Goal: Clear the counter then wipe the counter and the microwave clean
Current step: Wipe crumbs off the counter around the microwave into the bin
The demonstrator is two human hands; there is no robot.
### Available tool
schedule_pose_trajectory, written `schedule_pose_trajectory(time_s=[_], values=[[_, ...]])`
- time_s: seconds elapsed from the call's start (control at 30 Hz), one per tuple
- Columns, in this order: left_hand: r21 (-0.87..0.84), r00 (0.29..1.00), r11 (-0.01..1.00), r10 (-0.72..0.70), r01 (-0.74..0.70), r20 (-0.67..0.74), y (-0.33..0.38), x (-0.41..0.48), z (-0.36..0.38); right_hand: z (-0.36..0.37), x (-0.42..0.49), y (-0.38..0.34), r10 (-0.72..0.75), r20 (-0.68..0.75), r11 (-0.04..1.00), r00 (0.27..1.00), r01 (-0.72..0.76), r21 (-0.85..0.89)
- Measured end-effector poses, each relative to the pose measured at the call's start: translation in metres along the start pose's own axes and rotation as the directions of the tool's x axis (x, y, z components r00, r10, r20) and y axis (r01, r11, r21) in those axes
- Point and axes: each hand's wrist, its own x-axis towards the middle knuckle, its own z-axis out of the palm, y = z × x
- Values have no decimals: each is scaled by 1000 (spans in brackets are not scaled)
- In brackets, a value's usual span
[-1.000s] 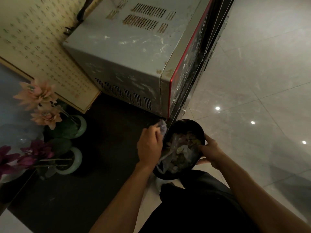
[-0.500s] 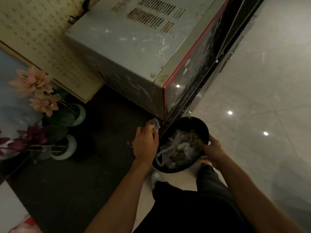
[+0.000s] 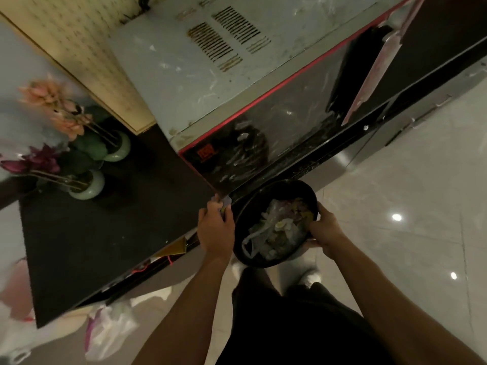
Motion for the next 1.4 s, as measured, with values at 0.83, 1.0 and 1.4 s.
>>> schedule_pose_trajectory(time_s=[0.83, 1.0, 1.4], values=[[-96, 986, 994, 30, -47, -165, 125, 13, 109, -87, 85, -44, 105, 136, 992, 985, -94, -85], [-149, 983, 989, -45, 19, -178, 167, 21, 136, -126, 117, -56, 104, 204, 989, 973, -80, -122], [-156, 970, 971, -200, 178, -136, 279, 41, 199, -240, 194, -94, 34, 373, 956, 927, 79, -283]])
